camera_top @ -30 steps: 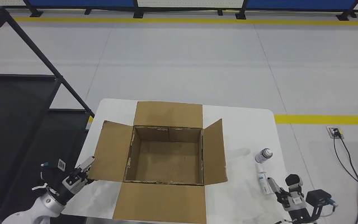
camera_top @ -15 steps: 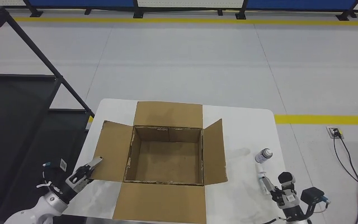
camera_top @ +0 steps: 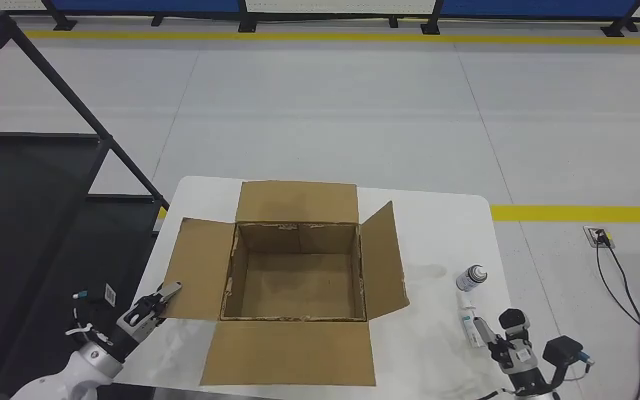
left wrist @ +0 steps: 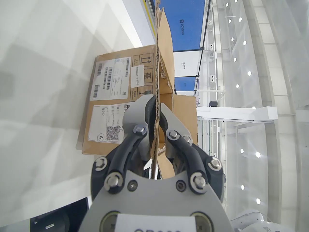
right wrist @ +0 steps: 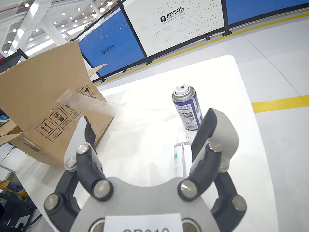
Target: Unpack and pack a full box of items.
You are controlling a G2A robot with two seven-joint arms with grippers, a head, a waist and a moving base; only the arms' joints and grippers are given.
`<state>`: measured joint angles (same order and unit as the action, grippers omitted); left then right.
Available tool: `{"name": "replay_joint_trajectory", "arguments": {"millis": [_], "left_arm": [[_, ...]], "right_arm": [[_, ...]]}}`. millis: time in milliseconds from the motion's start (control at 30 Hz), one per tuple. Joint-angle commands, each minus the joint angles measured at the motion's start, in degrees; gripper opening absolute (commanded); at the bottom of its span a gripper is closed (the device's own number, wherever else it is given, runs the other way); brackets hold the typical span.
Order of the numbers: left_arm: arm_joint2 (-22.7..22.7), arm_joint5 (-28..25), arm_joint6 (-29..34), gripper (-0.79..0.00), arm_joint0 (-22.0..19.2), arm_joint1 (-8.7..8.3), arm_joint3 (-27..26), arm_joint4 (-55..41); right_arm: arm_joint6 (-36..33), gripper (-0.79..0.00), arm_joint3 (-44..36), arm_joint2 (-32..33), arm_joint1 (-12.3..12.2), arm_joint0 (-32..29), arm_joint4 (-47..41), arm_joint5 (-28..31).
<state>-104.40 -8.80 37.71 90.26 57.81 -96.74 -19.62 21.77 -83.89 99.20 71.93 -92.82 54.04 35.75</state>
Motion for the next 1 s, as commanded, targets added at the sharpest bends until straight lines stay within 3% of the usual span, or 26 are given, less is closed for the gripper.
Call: {"name": "replay_joint_trajectory", "arguments": {"millis": [0,267,567,967], "left_arm": [[-0.1,-0.2,0.0,-0.785,0.0,-0.02,0.0,0.6],[-0.8,-0.3,-0.5,-0.785,-0.9,-0.1,0.2,1.6],[-3.0,2.0,3.8,-0.785,-3.0,-0.87,0.7,4.9],[-2.0,5.2,4.3,-0.785,-7.0,-1.4,1.8,8.5]], "right_arm": [[0.1,0.0,0.3,0.1,0.0,0.1,0.0,0.3],[0.2,0.0,2.0,0.2,-0.2,0.8,-0.1,1.4],[0.5,0.0,3.8,0.2,-0.4,1.5,-0.2,2.3],[0.0,0.0,7.5,0.0,-0.7,3.3,0.0,3.8]]}}
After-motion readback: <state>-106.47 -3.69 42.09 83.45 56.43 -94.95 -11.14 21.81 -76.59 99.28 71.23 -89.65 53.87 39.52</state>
